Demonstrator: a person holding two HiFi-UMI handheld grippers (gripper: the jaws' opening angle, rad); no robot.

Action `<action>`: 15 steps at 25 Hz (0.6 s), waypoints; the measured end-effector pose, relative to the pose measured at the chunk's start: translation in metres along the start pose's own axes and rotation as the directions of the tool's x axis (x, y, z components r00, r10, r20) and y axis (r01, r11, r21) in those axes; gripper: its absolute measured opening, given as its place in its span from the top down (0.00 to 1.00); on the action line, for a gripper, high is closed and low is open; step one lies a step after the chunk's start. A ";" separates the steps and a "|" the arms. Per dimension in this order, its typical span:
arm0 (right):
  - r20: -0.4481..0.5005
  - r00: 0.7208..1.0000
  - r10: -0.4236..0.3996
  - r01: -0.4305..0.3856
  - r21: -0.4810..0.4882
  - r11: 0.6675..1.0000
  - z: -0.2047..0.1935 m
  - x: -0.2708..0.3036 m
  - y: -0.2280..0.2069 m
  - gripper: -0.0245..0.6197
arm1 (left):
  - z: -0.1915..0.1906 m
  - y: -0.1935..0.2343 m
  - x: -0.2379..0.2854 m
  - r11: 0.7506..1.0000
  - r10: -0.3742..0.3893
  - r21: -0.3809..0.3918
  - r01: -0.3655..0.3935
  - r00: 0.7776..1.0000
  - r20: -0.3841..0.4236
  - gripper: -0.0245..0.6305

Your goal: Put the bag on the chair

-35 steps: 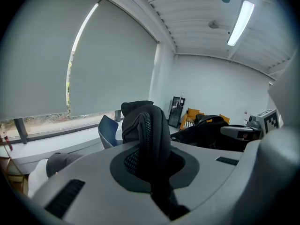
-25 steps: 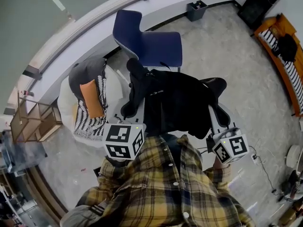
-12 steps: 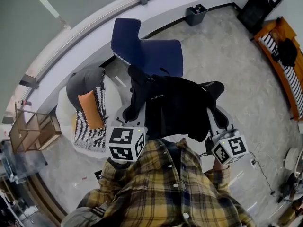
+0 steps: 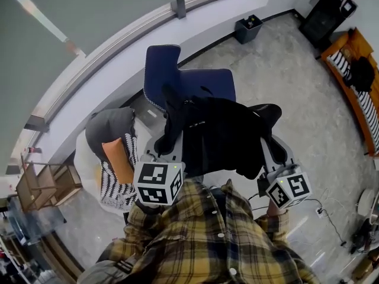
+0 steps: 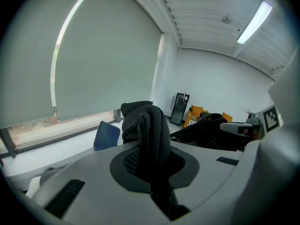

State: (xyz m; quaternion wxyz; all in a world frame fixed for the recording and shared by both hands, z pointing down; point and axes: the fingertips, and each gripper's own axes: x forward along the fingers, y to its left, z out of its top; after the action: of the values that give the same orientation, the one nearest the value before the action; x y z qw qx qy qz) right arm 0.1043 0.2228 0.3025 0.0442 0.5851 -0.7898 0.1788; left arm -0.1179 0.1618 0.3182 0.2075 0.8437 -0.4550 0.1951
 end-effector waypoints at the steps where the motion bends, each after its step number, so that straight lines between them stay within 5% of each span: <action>1: 0.001 1.000 -0.003 0.003 0.003 1.000 0.003 0.005 0.000 0.88 | 0.005 0.004 0.003 1.000 -0.002 0.001 0.002 1.000 0.000 0.91; 15: -0.022 0.997 -0.069 0.070 0.063 0.996 0.011 0.044 -0.021 0.88 | 0.018 0.032 0.041 0.999 -0.045 -0.006 0.045 0.998 -0.054 0.91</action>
State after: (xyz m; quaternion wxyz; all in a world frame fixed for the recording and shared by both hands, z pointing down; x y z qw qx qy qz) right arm 0.1121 0.1741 0.3098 0.0396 0.6117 -0.7623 0.2080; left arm -0.1214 0.1085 0.3302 0.2263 0.8476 -0.4306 0.2120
